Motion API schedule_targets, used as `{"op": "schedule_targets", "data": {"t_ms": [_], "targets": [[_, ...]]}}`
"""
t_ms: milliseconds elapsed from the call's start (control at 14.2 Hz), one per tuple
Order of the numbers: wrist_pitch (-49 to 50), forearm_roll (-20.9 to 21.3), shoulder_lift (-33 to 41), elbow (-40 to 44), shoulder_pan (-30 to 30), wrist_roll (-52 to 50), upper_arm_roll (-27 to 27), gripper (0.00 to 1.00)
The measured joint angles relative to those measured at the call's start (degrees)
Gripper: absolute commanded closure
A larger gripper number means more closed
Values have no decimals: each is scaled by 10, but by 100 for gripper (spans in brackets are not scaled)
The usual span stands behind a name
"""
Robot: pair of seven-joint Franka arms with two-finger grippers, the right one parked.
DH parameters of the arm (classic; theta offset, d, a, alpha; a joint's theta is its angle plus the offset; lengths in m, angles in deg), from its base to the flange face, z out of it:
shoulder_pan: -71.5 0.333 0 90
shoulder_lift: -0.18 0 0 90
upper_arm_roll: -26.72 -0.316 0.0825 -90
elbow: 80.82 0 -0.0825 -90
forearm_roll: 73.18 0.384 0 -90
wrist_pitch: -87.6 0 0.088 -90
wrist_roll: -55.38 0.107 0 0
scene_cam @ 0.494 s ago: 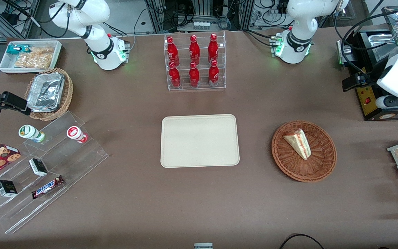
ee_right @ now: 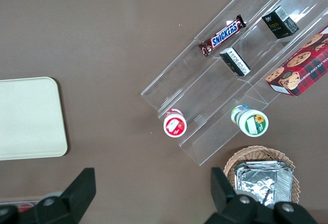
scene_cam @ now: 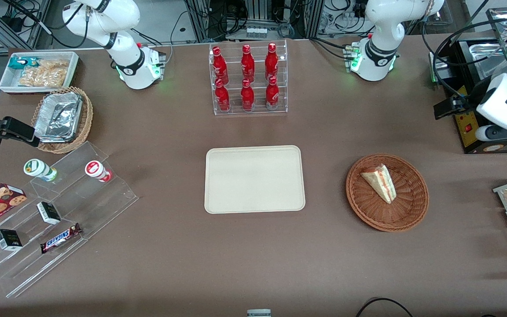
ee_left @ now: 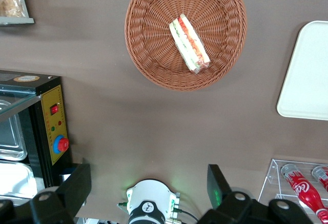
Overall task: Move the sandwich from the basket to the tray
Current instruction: 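Move the left gripper over the wrapped sandwich in the wicker basket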
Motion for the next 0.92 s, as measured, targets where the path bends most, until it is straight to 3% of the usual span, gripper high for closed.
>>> {"op": "schedule_targets", "data": {"t_ms": [353,917], "targets": [[-117,0,-16,-113,0,-12,-7,0],[-374,0,-57,-301,-2,-142,-7,0]]}}
